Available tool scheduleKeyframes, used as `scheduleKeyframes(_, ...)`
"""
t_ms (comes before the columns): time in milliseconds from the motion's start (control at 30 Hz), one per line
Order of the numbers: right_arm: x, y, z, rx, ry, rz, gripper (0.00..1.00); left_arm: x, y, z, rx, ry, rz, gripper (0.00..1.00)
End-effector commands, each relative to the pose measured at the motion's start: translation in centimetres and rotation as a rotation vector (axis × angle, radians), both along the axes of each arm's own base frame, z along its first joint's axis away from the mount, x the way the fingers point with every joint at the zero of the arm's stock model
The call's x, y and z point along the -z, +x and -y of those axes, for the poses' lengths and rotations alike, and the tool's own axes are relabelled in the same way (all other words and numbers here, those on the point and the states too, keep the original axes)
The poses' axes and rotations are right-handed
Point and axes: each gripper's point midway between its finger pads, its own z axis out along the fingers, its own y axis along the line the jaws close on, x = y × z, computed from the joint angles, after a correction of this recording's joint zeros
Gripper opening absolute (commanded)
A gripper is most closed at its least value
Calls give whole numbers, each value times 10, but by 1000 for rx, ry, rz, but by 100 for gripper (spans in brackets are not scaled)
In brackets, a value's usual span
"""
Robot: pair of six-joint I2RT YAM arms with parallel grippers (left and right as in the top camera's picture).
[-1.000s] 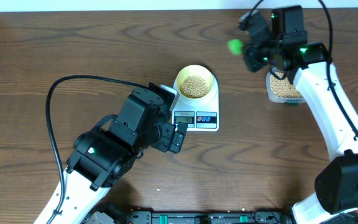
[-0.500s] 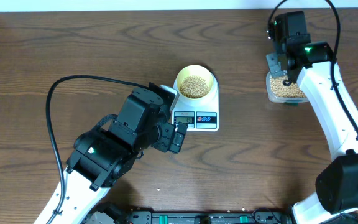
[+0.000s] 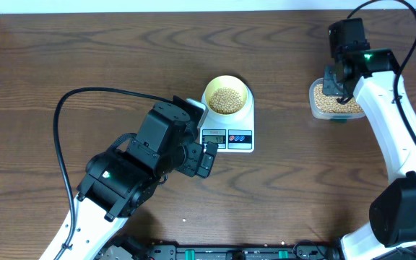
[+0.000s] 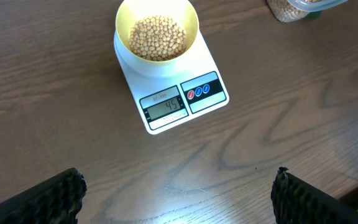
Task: Scoop item into bowl and weigh 50g on scale
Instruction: 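Carry the green scoop right into the soybean tub with the right gripper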
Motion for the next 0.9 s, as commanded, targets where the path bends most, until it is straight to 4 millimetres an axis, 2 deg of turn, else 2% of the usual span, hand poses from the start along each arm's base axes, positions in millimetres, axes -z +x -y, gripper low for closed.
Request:
scheduleKeyframes(0, 6, -10, 1, 60, 29, 3, 1, -8, 2, 0, -6, -16, 15, 98)
scheduleKeyframes(100, 20, -18, 1, 60, 26, -37, 1, -8, 2, 0, -6, -16, 15, 98)
scheduleKeyframes(300, 29, -20, -2, 63, 48, -48, 1, -8, 2, 0, -6, -16, 15, 98)
scheduleKeyframes(467, 48, -19, -23, 27, 166, -71, 1, -8, 2, 0, -6, -16, 15, 98)
scheduleKeyframes(533, 49, -15, -36, 2, 241, -62, 1, -8, 2, 0, -6, -16, 15, 98)
scheduleKeyframes(600, 49, -14, -41, 9, 281, -56, 1, -8, 2, 0, -6, -16, 15, 98)
scheduleKeyframes(733, 50, -14, -42, 66, 356, -52, 1, -8, 2, 0, -6, -16, 15, 98)
scheduleKeyframes(867, 50, -14, -28, 159, 386, -35, 1, -8, 2, 0, -6, -16, 15, 98)
